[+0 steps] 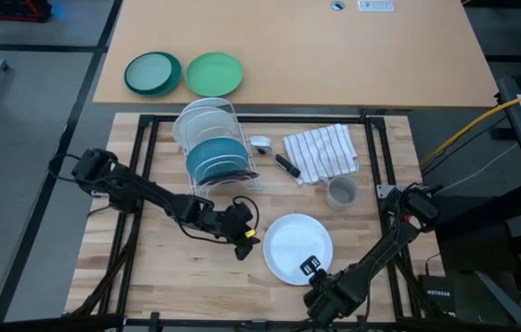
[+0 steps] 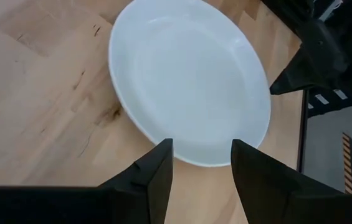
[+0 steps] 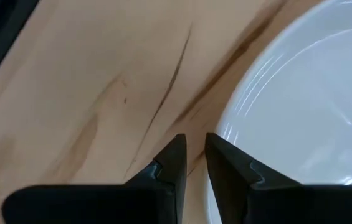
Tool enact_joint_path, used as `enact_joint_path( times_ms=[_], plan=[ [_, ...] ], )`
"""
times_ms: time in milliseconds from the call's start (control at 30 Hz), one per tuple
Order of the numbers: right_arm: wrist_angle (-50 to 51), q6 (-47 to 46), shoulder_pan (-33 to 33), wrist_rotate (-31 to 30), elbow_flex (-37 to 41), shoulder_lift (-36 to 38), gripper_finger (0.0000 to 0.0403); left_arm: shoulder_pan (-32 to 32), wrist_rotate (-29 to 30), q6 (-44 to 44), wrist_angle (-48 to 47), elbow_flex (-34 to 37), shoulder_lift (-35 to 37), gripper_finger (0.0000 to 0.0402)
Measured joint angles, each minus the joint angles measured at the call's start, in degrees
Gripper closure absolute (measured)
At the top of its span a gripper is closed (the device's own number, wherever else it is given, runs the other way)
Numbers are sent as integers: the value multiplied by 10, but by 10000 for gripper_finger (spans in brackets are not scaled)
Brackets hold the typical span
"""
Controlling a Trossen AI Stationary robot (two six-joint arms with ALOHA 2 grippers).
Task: Sort dishes
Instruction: Put the white plate in the dish rack
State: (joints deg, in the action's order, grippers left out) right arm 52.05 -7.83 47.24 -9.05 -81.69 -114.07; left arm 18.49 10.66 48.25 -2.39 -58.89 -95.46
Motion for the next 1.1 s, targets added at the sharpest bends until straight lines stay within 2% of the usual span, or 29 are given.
enact_joint_path(
  times_ms=[567, 867, 1100],
  plan=[
    [3, -46, 13, -10, -5, 1, 336, 0, 0, 0, 1, 0, 0, 251],
    [4, -54, 11, -70, -5, 3, 336, 0, 0, -2, 0, 0, 0, 251],
    [-5, -54, 11, -72, -4, 3, 336, 0, 0, -2, 0, 0, 0, 251]
  ],
)
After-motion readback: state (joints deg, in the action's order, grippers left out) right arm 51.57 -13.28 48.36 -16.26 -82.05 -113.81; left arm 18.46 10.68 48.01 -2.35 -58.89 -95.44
